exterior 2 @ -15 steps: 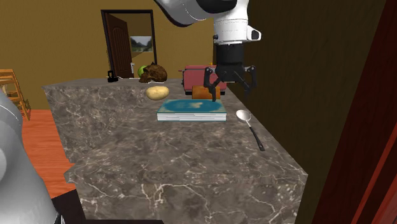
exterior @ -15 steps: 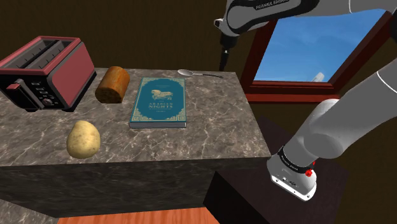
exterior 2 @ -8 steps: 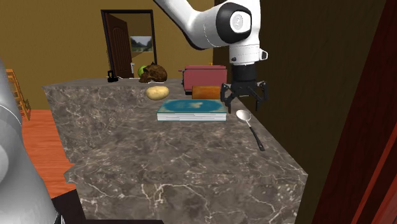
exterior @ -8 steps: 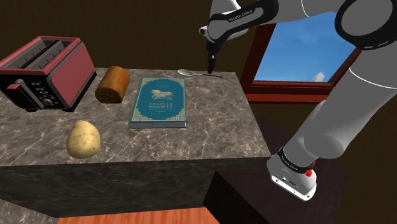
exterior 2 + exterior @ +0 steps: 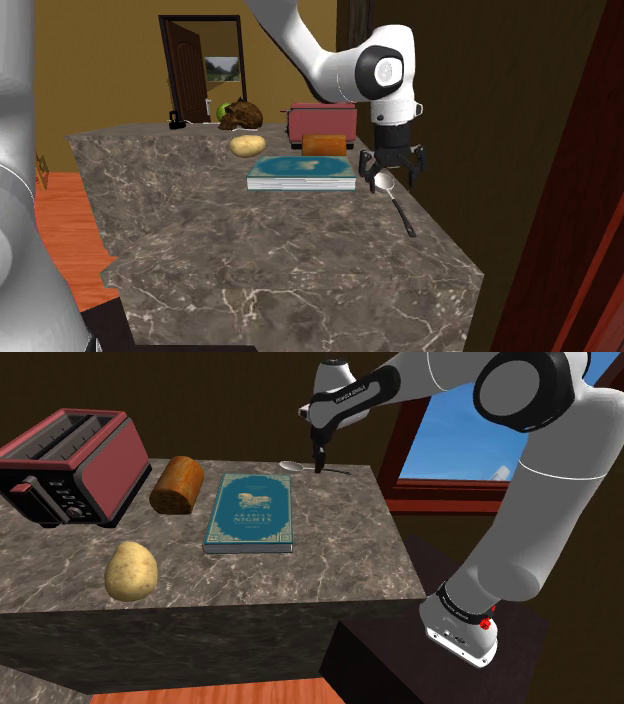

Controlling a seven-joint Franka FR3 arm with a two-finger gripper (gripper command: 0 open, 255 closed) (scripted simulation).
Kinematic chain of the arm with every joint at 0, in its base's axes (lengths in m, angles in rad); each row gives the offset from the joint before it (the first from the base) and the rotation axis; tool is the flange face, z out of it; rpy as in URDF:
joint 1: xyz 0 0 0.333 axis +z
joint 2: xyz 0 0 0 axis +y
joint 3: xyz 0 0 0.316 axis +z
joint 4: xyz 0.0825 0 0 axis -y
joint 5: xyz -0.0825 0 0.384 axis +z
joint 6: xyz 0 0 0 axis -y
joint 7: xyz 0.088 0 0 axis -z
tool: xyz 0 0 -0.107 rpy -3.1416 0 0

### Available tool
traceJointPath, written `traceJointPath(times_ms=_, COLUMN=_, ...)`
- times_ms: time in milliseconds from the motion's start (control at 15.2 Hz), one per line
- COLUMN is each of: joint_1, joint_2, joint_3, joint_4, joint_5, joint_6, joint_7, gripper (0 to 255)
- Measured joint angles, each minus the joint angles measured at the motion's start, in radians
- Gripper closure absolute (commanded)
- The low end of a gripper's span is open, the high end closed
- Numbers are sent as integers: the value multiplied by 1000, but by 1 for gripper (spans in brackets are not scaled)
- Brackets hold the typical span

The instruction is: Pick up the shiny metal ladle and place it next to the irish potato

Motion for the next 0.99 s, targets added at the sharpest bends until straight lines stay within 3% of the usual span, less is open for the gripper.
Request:
traceJointPath(times_ms=660, joint_1=-4, joint_2=41, joint_3=2, joint_4=-10, joint_5=8, joint_6=51, joint_7=-7, gripper=0)
traceJointPath(times_ms=726, joint_1=-4, joint_2=41, joint_3=2, joint_4=-10, joint_5=8, joint_6=51, joint_7=-6, gripper=255)
traceJointPath(times_ms=990, joint_1=-4, joint_2=41, joint_3=2, joint_4=-10, joint_5=8, joint_6=51, joint_7=-6, gripper=255)
